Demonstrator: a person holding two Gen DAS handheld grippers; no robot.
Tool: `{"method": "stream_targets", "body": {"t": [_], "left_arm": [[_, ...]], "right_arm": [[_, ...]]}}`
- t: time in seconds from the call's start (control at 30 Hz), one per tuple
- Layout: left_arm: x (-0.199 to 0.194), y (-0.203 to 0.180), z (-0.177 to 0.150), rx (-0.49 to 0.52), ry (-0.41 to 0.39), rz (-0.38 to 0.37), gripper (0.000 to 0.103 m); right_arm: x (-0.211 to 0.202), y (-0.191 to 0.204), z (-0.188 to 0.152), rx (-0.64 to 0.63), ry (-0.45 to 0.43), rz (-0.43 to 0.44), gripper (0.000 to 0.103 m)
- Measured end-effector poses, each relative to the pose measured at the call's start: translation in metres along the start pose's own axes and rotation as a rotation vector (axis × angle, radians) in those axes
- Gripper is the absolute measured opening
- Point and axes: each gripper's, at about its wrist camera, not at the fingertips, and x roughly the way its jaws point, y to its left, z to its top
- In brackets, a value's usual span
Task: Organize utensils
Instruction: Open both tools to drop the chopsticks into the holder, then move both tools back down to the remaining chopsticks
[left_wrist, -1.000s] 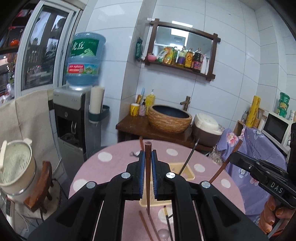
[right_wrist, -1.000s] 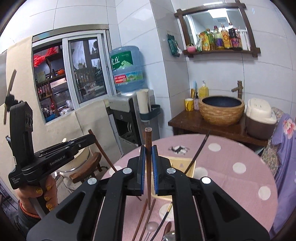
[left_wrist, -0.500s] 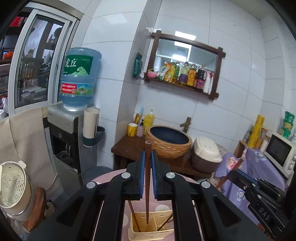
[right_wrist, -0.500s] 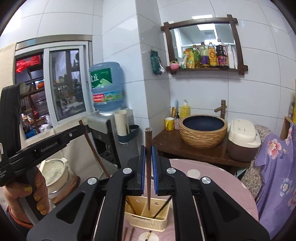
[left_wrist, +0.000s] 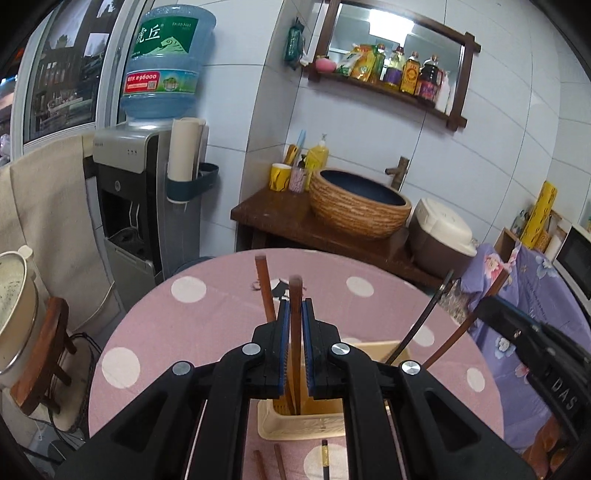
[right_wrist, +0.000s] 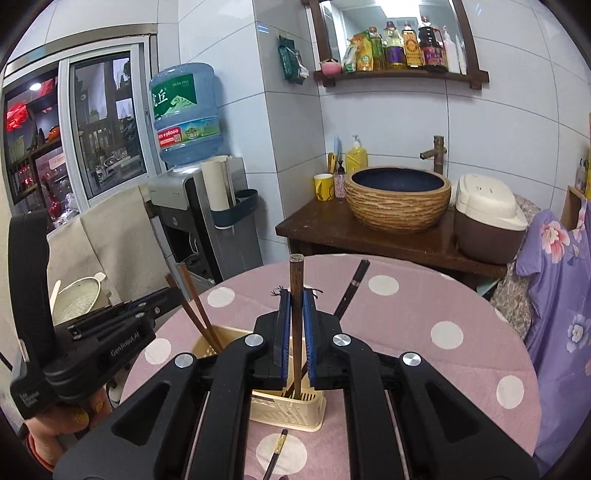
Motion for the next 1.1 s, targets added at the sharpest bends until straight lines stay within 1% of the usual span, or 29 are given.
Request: {"method": "stream_targets", "body": {"t": [0.07, 0.2, 0.23, 0.27, 0.3, 0.33, 0.37, 0.4, 0.5, 0.57, 0.6, 0.63, 0.77, 0.87, 0.9, 1.0, 1.1], "left_arm": [[0.003, 0.0, -0.006, 0.009, -0.004, 0.022, 0.008], [0.004, 0.002, -0.012, 0.009, -0.002, 0.023, 0.009], [0.002, 0.002, -0.014, 0.02, -0.008, 0.026, 0.015], [-0.001, 0.001, -0.017, 0.027, -0.018, 0.029, 0.033], [-0.004, 0.002, -0.019, 0.03, -0.032, 0.034, 0.045], [-0.01, 0.003, -0.022, 0.029, -0.058, 0.038, 0.065], [-0.016, 0.004, -0.025, 0.029, -0.085, 0.043, 0.07], [-0.022, 0.005, -0.029, 0.033, -0.104, 0.05, 0.07], [-0.035, 0.009, -0.044, 0.062, -0.112, 0.06, 0.073], [-0.041, 0.015, -0.055, 0.063, -0.113, 0.075, 0.084], [-0.043, 0.019, -0.061, 0.058, -0.113, 0.084, 0.086], [-0.045, 0.025, -0.068, 0.049, -0.109, 0.094, 0.09], [-0.047, 0.047, -0.093, 0.003, -0.06, 0.099, 0.094], [-0.046, 0.06, -0.113, -0.033, -0.019, 0.098, 0.095], [-0.045, 0.064, -0.121, -0.041, -0.005, 0.102, 0.095], [-0.045, 0.07, -0.138, -0.049, 0.002, 0.125, 0.096], [-0.044, 0.075, -0.152, -0.045, 0.029, 0.108, 0.096]], "right_arm": [[0.004, -0.003, -0.005, 0.006, -0.002, -0.008, 0.008], [0.003, -0.004, -0.013, 0.014, -0.012, -0.004, 0.008], [0.002, -0.003, -0.015, 0.007, -0.016, -0.005, 0.008], [0.0, -0.002, -0.019, -0.006, -0.027, -0.011, 0.01], [-0.002, 0.0, -0.02, -0.016, -0.034, -0.015, 0.019], [-0.005, 0.002, -0.025, -0.025, -0.045, -0.018, 0.027], [-0.009, 0.002, -0.027, -0.025, -0.06, -0.016, 0.042], [-0.013, 0.003, -0.03, -0.022, -0.077, -0.015, 0.046], [-0.025, 0.004, -0.042, -0.023, -0.098, -0.018, 0.047], [-0.032, 0.002, -0.051, -0.012, -0.098, -0.025, 0.052], [-0.035, 0.002, -0.056, -0.012, -0.099, -0.03, 0.054], [-0.038, 0.003, -0.061, -0.015, -0.102, -0.034, 0.056], [-0.046, 0.008, -0.086, -0.04, -0.106, -0.053, 0.062], [-0.048, 0.009, -0.105, -0.036, -0.104, -0.06, 0.082], [-0.048, 0.009, -0.111, -0.031, -0.101, -0.059, 0.083], [-0.046, 0.011, -0.129, -0.049, -0.093, -0.094, 0.083], [-0.045, 0.014, -0.146, -0.057, -0.063, -0.1, 0.084]]}}
